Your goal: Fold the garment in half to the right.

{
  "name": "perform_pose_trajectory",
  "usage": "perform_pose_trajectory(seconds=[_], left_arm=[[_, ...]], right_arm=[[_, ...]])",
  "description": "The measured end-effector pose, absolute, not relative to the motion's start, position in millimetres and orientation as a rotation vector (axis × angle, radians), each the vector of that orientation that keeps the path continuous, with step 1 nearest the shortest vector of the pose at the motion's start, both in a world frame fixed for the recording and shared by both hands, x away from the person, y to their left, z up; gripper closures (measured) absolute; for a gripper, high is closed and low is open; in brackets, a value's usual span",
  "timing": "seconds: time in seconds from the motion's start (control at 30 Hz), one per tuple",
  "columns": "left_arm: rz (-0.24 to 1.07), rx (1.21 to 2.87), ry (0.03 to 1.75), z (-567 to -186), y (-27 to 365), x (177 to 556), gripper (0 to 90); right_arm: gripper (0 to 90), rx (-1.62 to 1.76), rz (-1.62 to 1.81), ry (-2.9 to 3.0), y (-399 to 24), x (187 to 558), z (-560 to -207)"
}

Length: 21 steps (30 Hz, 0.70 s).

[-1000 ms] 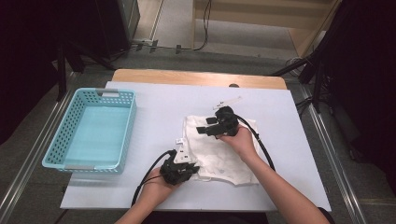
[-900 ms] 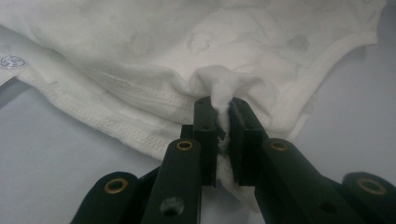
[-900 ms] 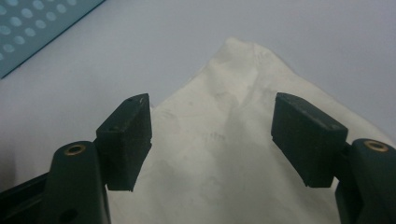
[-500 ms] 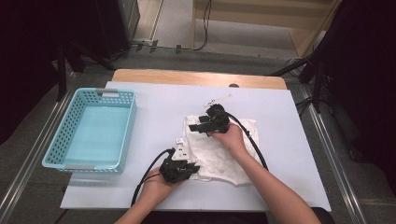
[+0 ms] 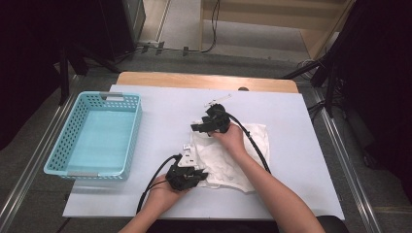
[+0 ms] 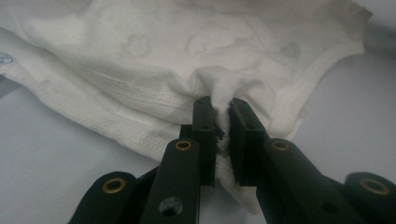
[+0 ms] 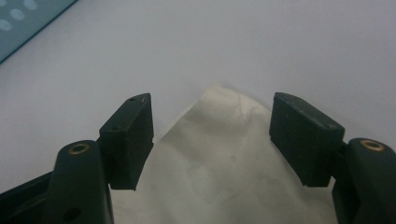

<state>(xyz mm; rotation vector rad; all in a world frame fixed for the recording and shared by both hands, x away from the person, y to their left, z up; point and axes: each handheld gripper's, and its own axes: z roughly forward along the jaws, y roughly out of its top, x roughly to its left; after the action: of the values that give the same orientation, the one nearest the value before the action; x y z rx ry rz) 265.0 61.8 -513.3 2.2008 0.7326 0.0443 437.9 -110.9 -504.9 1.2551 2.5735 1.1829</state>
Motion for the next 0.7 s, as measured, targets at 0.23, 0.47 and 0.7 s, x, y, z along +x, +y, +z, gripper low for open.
perform_pose_trajectory(seconds=[0.23, 0.47, 0.7], left_arm=[[0.035, 2.187, 0.742, -514.2, 62.2, 265.1, 82.2], [0.034, 2.190, 0.750, -513.8, 61.5, 265.2, 82.3], [0.011, 2.198, 0.776, -511.9, 58.9, 267.5, 83.7]], right_arm=[[35.2, 1.222, 1.169, 2.522, -105.0, 440.1, -510.3], [51.2, 1.140, 1.053, 2.472, -94.4, 431.7, -511.0], [77.3, 1.167, 1.041, 2.458, -95.6, 432.4, -511.0]])
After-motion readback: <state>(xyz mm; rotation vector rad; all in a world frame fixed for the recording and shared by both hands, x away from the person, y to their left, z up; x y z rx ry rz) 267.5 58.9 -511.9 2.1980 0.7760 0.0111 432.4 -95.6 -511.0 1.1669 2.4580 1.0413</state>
